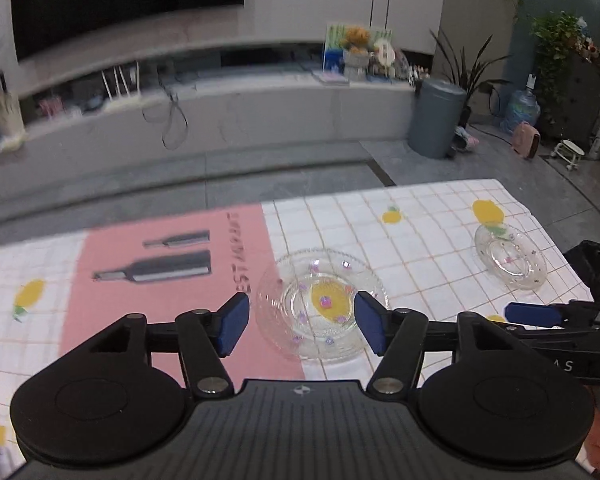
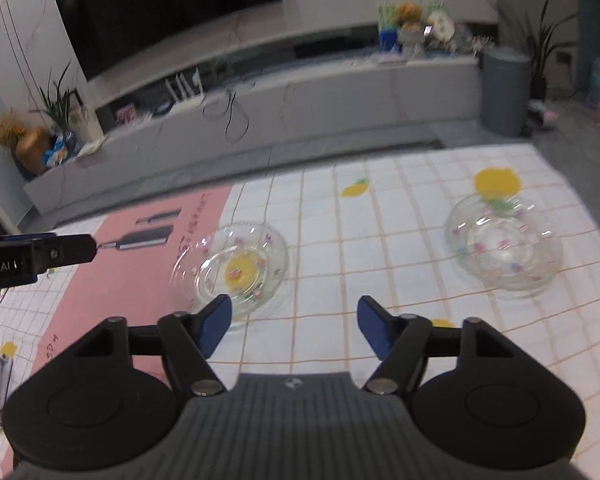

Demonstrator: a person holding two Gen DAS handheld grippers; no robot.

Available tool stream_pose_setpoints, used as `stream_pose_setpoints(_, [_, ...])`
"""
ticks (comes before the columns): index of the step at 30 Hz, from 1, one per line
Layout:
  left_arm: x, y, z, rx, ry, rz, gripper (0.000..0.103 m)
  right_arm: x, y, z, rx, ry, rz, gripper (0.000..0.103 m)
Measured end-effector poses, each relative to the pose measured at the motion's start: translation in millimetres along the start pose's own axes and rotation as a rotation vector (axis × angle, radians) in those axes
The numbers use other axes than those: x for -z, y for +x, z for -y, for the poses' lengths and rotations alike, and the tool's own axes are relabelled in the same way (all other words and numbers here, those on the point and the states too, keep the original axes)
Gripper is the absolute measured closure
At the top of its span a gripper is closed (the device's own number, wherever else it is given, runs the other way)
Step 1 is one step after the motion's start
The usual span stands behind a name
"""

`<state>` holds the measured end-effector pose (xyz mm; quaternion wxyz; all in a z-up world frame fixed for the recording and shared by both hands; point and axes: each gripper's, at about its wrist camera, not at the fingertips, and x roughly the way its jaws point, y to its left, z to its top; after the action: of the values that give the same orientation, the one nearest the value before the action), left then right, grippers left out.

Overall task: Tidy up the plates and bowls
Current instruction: 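Move both grippers to the large clear glass plate rim and close them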

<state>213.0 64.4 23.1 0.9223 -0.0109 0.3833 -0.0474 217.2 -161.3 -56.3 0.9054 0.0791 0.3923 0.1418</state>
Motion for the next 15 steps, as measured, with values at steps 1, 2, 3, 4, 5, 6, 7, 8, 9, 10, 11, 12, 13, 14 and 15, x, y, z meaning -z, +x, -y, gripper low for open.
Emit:
stream_pose_setpoints(1, [0, 8, -6, 0.002, -0.017, -0.012, 0.032, -2, 8, -2, 0.002, 0.004, -0.016, 0.036])
stream_pose_setpoints(2, [0, 14, -11, 0.008, -0.026, -0.02, 0.032, -4, 16, -4, 0.004, 0.003, -0.032, 0.036])
stream_pose_setpoints(3, [1, 21, -18, 0.027, -0.028, -0.031, 0.032, -6, 24, -5, 0.008, 0.001, -0.046, 0.036])
stream_pose_setpoints(4, [1, 30, -23, 0.045, -0.035, -0.048, 0.033, -8, 32, -7, 0.014, 0.0, -0.061, 0.036])
stream_pose_setpoints(5, [2, 37, -30, 0.06, -0.049, -0.065, 0.034, -9, 40, -7, 0.018, 0.002, -0.077, 0.036])
stream_pose_setpoints(6, [3, 45, -37, 0.078, -0.065, -0.082, 0.034, -11, 48, -7, 0.017, 0.01, -0.092, 0.037])
stream_pose_setpoints(7, [4, 53, -44, 0.093, -0.081, -0.096, 0.034, -13, 56, -6, 0.016, 0.024, -0.107, 0.037])
stream_pose_setpoints(8, [5, 61, -50, 0.101, -0.095, -0.105, 0.035, -15, 63, -4, 0.014, 0.039, -0.122, 0.038])
stream_pose_setpoints(9, [5, 66, -55, 0.106, -0.104, -0.113, 0.035, -16, 70, -3, 0.014, 0.052, -0.135, 0.038])
stream_pose_setpoints(10, [6, 73, -59, 0.109, -0.108, -0.121, 0.035, -18, 77, -2, 0.018, 0.064, -0.144, 0.038])
stream_pose_setpoints(11, [8, 80, -64, 0.113, -0.113, -0.133, 0.035, -20, 84, -1, 0.024, 0.073, -0.152, 0.038])
stream_pose_setpoints(12, [9, 85, -68, 0.118, -0.116, -0.143, 0.035, -22, 90, 0, 0.031, 0.079, -0.158, 0.039])
stream_pose_setpoints(13, [10, 91, -72, 0.124, -0.121, -0.151, 0.035, -23, 96, 0, 0.034, 0.082, -0.164, 0.04])
stream_pose_setpoints(14, [12, 96, -76, 0.134, -0.13, -0.158, 0.035, -25, 102, 1, 0.033, 0.087, -0.169, 0.042])
stream_pose_setpoints(15, [13, 101, -80, 0.144, -0.144, -0.165, 0.035, -27, 108, 2, 0.033, 0.094, -0.175, 0.042])
